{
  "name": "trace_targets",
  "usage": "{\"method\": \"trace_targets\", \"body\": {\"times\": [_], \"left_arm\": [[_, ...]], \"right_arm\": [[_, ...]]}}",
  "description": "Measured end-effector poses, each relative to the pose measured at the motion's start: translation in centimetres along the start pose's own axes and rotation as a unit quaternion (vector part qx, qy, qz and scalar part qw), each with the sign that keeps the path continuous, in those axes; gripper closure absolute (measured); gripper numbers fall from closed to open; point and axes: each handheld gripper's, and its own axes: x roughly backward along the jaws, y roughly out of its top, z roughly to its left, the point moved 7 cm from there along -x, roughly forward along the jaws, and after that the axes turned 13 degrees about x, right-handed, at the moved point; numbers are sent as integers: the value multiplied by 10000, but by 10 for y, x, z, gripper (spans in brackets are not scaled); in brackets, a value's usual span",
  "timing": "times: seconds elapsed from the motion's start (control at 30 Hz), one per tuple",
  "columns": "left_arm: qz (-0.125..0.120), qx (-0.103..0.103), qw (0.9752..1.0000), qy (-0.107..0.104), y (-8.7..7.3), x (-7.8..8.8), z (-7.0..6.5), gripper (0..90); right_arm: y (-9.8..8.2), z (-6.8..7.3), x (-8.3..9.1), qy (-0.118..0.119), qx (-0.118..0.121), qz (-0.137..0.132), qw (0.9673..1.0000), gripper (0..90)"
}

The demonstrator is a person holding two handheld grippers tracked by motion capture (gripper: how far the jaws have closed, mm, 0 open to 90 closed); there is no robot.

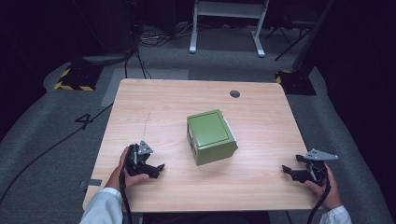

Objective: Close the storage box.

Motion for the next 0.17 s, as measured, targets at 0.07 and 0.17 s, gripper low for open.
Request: {"method": "trace_targets", "body": {"times": [0.07, 0.17], "left_arm": [[1, -3, 10000, 1, 0, 0, 0, 1], [1, 1, 10000, 1, 0, 0, 0, 2]], "right_arm": [[0, 0, 0, -9, 23, -4, 10000, 152], [0, 0, 0, -19, 36, -7, 10000, 152]]}}
